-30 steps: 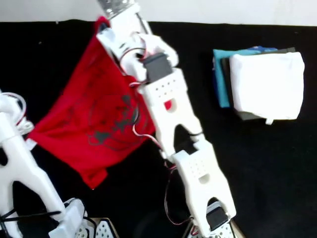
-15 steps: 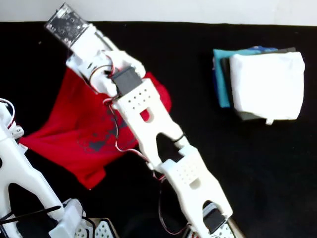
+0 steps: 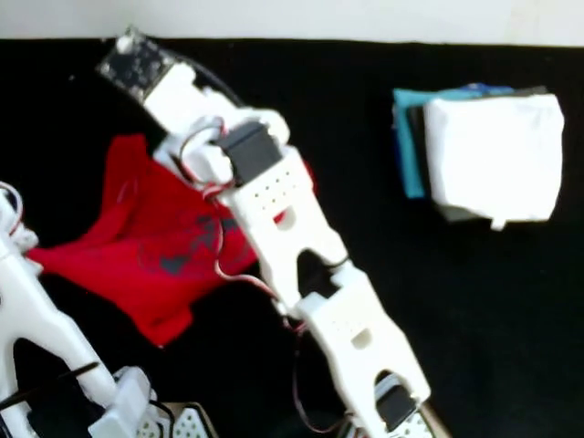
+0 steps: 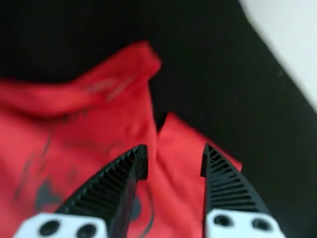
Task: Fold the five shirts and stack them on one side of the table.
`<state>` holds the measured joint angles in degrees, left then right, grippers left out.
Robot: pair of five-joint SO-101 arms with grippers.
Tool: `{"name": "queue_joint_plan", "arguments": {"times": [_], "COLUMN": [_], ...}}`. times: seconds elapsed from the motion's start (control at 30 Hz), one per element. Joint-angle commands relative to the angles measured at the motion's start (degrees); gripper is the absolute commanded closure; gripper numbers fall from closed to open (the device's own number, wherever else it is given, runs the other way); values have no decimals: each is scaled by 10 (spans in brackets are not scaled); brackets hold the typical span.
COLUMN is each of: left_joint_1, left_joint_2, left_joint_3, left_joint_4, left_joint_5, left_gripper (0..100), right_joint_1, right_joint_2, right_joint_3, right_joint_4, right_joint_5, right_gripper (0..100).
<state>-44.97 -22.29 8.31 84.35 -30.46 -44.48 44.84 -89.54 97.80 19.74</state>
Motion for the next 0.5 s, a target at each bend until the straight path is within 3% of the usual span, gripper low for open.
{"name": "queue_joint_plan", "arguments": {"times": [0.0,0.17,0.37,0.47], "left_joint_1": [-18,-19,-20,-20], "left_joint_2": [-5,-5,-5,-5], "left_joint_3": [18,76,118,121], "left_joint_4": [-91,-170,-219,-222], "left_joint_5": [-2,-4,-4,-4], "left_gripper": [992,992,992,992], "right_joint_1": [4,9,0,-13], "right_joint_2": [-11,22,37,35], "right_joint_3": [-22,-9,103,175], "right_joint_4": [34,34,34,34], "right_joint_5": [4,-51,-94,-116], "right_gripper": [818,818,813,739]}}
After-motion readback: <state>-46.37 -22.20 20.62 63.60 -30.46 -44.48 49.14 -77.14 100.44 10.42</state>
